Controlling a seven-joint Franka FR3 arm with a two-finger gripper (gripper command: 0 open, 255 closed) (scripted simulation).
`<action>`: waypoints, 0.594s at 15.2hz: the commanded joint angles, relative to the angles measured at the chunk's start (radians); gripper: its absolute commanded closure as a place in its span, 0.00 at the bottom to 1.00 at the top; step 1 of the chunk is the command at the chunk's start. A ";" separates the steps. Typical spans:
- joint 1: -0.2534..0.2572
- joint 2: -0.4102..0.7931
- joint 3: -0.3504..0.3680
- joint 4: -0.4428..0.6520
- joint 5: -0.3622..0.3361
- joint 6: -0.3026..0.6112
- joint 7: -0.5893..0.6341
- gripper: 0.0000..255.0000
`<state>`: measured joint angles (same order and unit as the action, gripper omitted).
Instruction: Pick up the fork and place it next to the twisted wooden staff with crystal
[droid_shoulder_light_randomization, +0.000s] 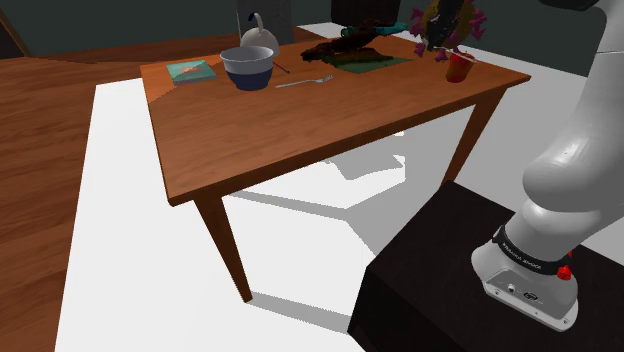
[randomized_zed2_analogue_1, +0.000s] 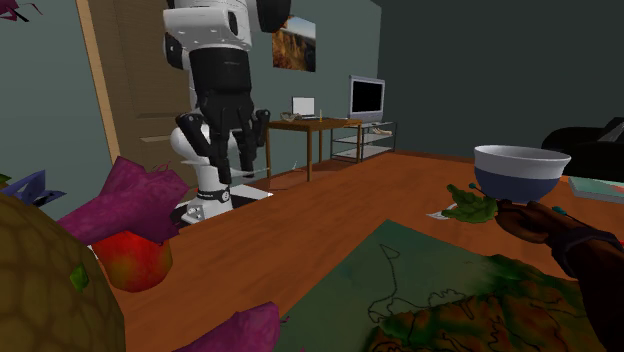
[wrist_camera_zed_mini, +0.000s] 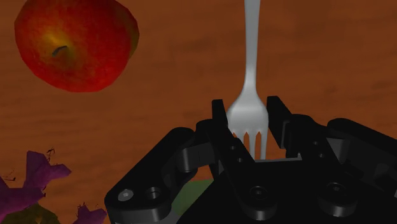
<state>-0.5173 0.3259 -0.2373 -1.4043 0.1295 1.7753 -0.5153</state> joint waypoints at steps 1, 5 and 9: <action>0.003 -0.002 0.001 -0.030 0.000 0.029 0.000 1.00; 0.005 -0.003 0.002 -0.085 0.001 0.083 -0.004 1.00; 0.007 0.001 0.003 -0.133 0.004 0.134 -0.008 1.00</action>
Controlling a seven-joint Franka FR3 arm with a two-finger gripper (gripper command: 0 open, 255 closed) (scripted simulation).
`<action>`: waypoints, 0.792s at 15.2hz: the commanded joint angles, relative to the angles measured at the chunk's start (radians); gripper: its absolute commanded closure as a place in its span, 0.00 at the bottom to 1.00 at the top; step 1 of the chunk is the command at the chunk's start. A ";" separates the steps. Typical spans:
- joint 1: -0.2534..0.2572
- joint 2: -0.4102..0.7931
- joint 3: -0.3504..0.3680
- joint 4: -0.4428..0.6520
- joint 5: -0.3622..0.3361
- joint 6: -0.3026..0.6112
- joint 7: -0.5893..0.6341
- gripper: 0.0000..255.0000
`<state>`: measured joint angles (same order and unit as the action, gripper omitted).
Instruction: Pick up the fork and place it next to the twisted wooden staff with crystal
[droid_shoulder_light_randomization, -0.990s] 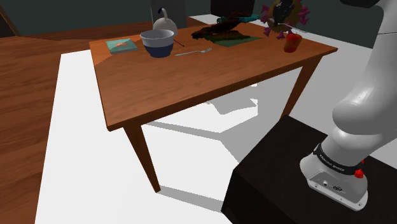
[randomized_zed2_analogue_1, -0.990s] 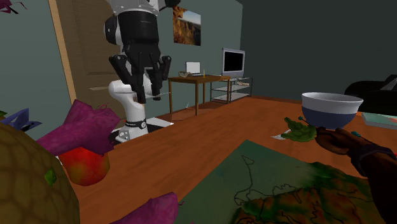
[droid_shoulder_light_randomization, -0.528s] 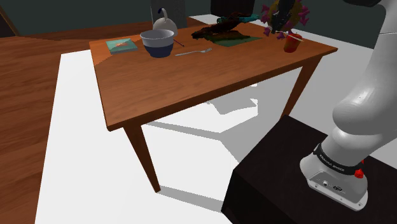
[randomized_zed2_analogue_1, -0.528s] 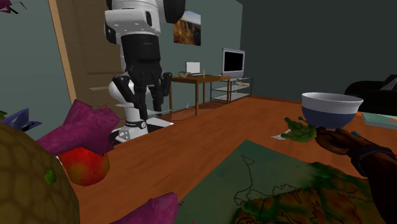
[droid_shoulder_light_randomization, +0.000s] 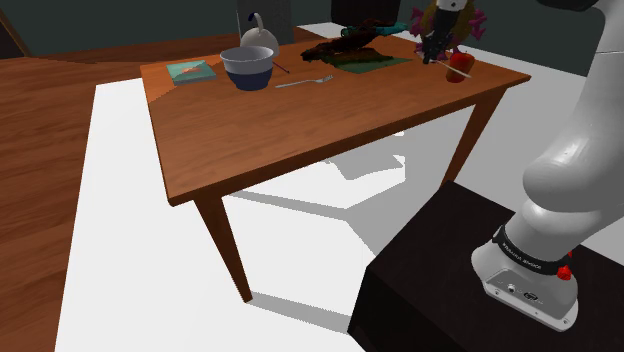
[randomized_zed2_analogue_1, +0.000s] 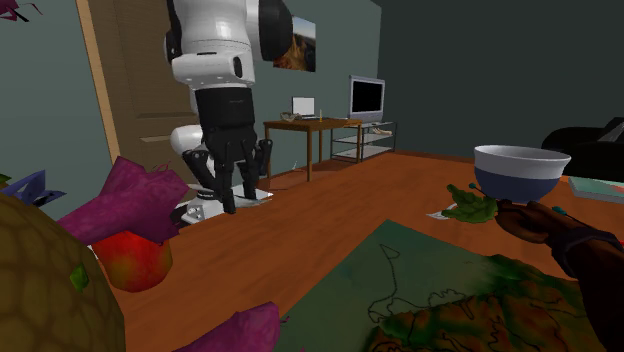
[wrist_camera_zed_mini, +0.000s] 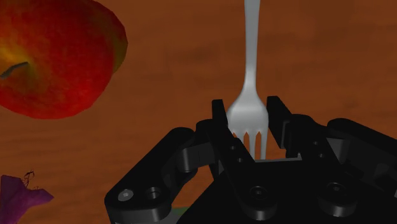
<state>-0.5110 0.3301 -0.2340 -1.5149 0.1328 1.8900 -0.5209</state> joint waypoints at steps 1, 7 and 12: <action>0.001 -0.002 0.000 -0.034 0.001 0.032 -0.004 1.00; 0.002 0.012 0.003 -0.095 0.007 0.107 -0.011 1.00; 0.002 0.028 0.005 -0.135 0.014 0.162 -0.017 1.00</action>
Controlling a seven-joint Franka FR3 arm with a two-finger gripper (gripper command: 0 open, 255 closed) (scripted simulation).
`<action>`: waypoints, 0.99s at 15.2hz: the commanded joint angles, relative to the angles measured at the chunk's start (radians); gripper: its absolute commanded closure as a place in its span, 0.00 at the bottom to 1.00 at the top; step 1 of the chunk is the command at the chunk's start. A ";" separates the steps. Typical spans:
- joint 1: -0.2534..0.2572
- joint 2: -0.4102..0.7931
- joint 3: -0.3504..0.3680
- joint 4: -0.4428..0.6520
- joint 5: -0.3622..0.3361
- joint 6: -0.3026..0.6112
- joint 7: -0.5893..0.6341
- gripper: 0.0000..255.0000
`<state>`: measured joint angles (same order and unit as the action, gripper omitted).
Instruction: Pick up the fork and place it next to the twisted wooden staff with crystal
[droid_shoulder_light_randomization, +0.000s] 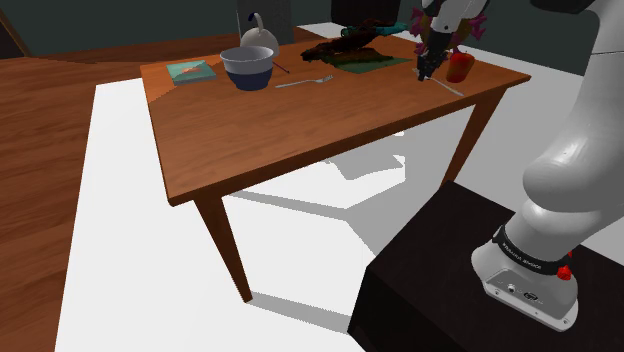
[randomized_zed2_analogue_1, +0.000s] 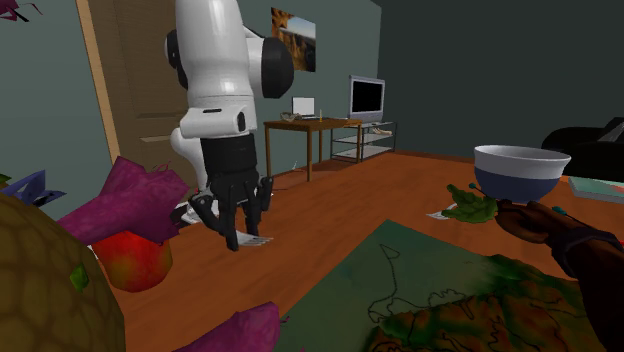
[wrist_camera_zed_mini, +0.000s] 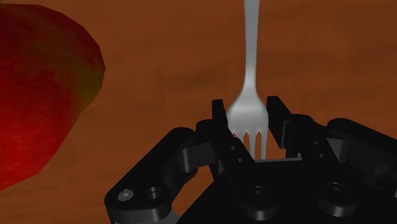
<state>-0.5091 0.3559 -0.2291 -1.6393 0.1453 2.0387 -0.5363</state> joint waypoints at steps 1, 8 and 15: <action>0.000 0.002 0.000 -0.011 0.001 0.013 -0.002 1.00; 0.000 0.002 0.000 -0.011 0.001 0.013 -0.002 0.00; -0.001 -0.020 -0.003 0.026 -0.006 -0.044 0.003 0.00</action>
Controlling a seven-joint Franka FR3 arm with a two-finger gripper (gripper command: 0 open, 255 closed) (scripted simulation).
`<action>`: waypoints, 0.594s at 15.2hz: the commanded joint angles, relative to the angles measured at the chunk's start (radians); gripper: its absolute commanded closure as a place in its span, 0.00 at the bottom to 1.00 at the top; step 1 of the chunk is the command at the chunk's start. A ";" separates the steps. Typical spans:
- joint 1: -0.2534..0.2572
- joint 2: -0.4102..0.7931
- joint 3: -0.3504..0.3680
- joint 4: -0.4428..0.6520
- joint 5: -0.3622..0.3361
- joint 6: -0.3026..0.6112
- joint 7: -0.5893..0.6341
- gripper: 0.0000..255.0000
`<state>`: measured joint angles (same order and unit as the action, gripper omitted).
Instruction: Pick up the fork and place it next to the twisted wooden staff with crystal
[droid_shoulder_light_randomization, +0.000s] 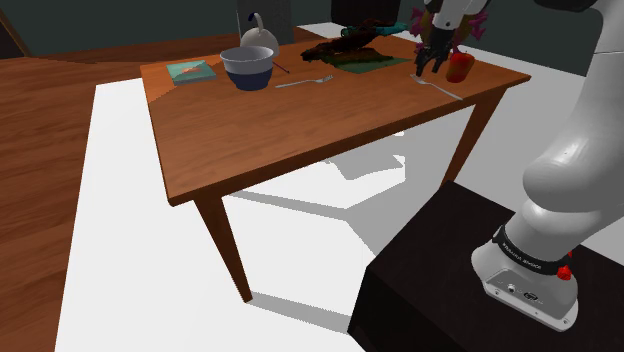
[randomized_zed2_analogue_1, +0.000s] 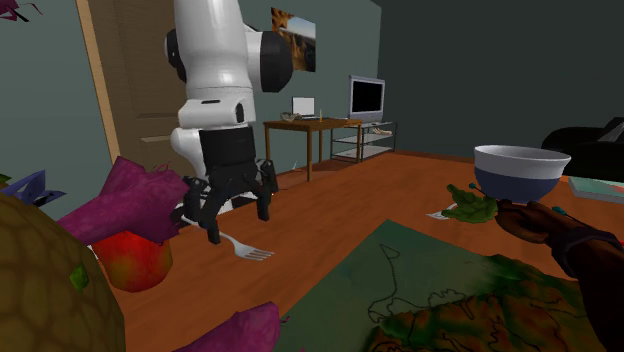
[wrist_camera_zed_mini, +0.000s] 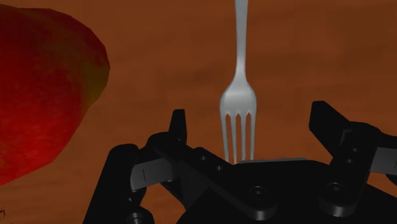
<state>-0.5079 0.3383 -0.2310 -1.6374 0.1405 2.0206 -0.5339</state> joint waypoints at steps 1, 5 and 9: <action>-0.002 -0.011 -0.003 0.045 -0.005 -0.056 0.003 0.00; -0.003 -0.018 -0.004 0.062 -0.007 -0.080 0.005 0.00; -0.003 -0.017 -0.004 0.062 -0.007 -0.080 0.005 0.00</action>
<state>-0.5109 0.3207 -0.2351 -1.5755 0.1335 1.9414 -0.5294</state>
